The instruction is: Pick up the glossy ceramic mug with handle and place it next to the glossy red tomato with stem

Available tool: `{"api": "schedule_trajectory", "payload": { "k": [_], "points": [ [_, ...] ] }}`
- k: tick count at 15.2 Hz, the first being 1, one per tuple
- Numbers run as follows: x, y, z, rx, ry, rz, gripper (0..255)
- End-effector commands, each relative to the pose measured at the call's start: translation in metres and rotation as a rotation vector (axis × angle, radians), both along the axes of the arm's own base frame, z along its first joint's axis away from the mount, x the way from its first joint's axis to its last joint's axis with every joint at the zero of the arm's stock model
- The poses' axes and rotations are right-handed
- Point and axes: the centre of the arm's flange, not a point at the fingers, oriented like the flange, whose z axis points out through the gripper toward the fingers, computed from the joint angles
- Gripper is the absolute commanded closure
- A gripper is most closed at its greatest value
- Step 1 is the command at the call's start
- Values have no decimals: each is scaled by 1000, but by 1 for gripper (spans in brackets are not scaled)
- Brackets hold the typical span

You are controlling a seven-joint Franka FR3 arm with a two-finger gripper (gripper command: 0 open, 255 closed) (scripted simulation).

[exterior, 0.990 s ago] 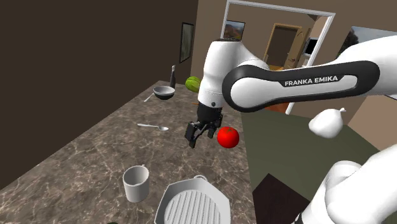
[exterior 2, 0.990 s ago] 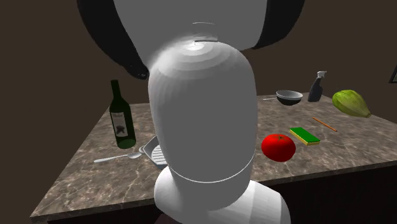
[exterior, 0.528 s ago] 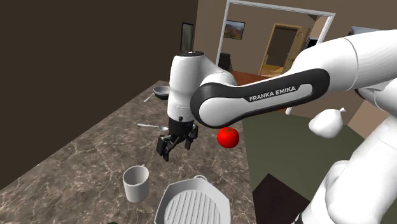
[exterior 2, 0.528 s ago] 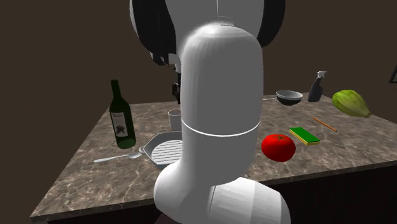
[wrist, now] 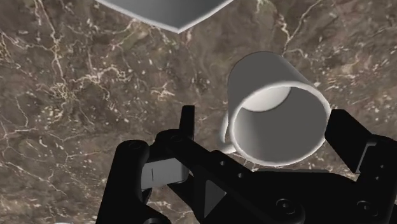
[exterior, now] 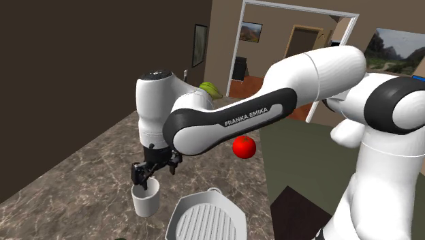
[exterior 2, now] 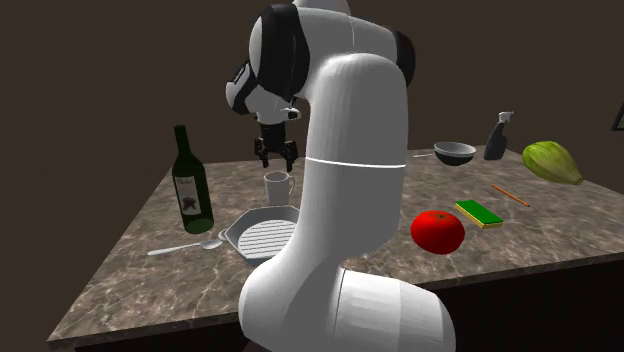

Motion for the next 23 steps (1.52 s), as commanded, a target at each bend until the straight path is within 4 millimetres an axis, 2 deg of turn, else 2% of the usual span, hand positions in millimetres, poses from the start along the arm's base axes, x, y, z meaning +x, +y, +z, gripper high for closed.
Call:
{"api": "schedule_trajectory", "payload": {
  "k": [1,5,6,13,21,22,23],
  "points": [
    [12,22,-13,-7,2,-4,0],
    [31,68,-36,-17,8,-7,0],
    [33,73,-38,-19,8,-7,0],
    [35,71,-78,-19,8,-7,0],
    [35,71,-78,-19,8,-7,0],
    [35,71,-78,-19,8,-7,255],
    [35,71,-78,-19,8,-7,255]
  ]
}}
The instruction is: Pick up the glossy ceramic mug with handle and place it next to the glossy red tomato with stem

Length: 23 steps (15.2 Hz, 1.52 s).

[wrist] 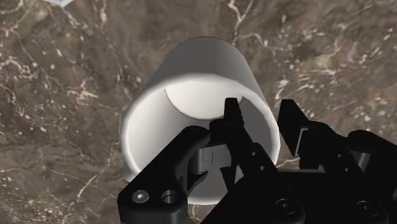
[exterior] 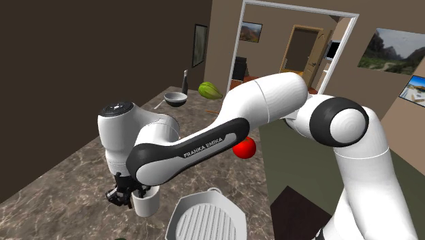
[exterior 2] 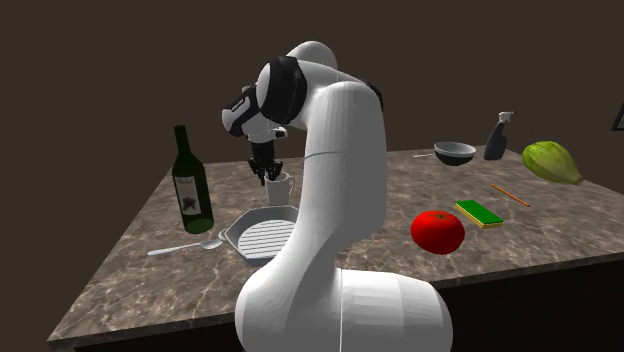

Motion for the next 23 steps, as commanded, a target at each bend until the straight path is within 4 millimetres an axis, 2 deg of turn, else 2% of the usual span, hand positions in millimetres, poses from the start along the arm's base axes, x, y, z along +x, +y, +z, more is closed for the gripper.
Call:
{"api": "schedule_trajectory", "payload": {
  "k": [1,8,23],
  "points": [
    [0,0,0,0,0,0,255],
    [0,0,0,0,0,0,255],
    [0,0,79,0,0,0,255]
  ]
}}
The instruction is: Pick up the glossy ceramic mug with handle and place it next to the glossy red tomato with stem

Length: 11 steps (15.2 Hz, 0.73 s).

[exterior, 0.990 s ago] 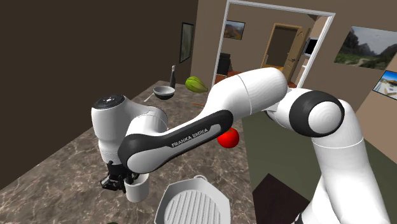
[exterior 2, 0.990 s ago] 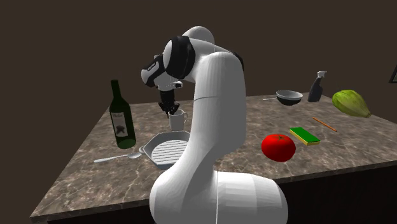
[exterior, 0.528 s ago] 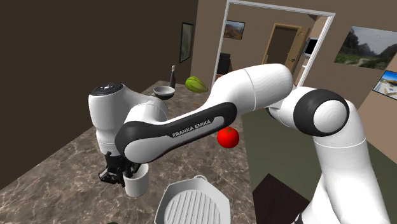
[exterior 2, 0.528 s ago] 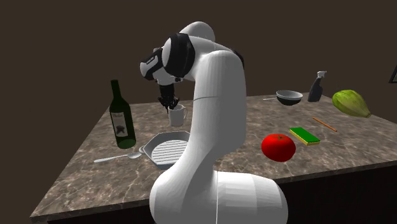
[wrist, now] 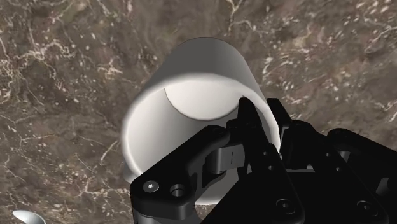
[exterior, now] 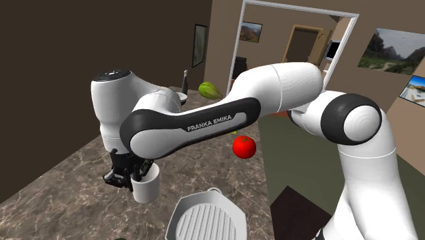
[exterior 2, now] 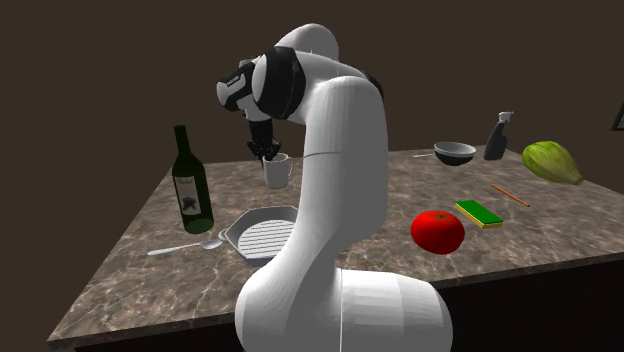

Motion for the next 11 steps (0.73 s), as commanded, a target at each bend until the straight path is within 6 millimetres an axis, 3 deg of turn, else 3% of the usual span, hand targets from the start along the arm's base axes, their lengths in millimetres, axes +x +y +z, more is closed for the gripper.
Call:
{"api": "schedule_trajectory", "payload": {
  "k": [1,11],
  "points": [
    [1,0,11,0,0,0,255],
    [1,0,64,0,0,0,255]
  ]
}}
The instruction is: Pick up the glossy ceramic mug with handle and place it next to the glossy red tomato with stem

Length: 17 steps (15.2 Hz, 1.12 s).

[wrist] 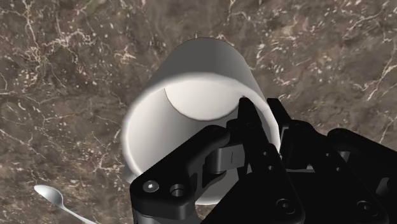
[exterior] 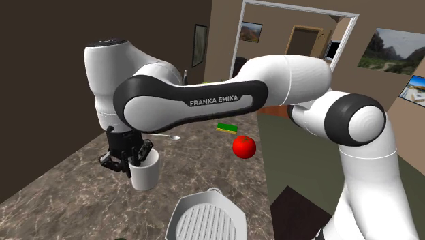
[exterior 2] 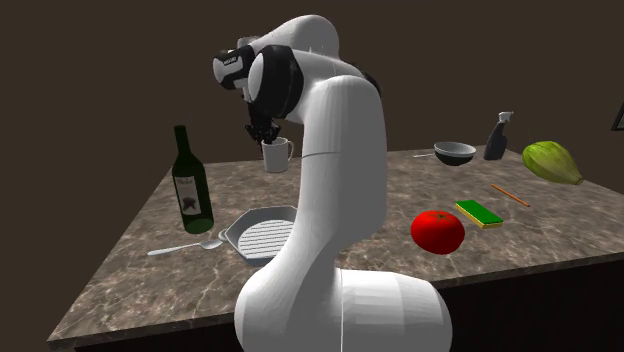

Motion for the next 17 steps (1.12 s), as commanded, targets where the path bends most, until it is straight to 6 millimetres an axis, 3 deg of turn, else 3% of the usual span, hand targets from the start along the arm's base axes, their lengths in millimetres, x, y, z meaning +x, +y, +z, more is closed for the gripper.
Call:
{"api": "schedule_trajectory", "payload": {
  "k": [1,7,17],
  "points": [
    [0,1,11,0,0,0,255],
    [0,1,42,0,0,0,255],
    [46,-123,42,0,0,0,255]
  ]
}}
